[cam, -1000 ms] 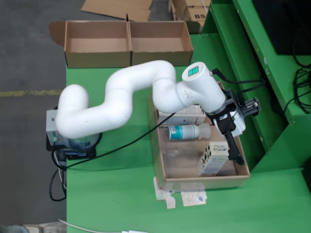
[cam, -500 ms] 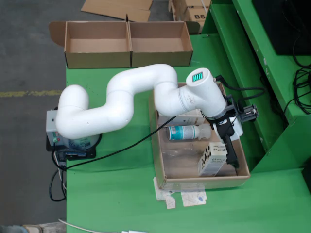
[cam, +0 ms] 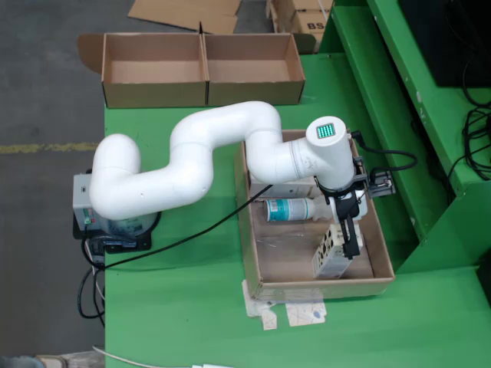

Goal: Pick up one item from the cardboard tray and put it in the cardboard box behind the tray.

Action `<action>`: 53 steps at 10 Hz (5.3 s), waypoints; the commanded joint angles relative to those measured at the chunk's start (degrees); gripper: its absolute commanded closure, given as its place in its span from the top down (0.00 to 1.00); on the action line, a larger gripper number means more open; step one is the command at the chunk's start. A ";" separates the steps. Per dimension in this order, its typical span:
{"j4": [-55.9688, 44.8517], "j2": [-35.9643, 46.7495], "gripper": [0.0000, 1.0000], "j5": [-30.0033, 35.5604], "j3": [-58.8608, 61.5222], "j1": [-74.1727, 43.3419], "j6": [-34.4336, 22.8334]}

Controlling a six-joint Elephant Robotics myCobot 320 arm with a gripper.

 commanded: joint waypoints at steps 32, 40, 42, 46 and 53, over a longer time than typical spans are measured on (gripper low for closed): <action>-2.93 1.20 0.00 -0.79 1.49 0.36 0.24; -5.08 3.08 0.00 0.48 1.49 -0.01 0.76; -11.03 7.47 0.00 1.45 1.49 0.31 1.05; -19.97 16.09 0.00 2.78 1.49 3.71 1.48; -15.79 26.97 0.00 -0.95 1.49 13.53 3.28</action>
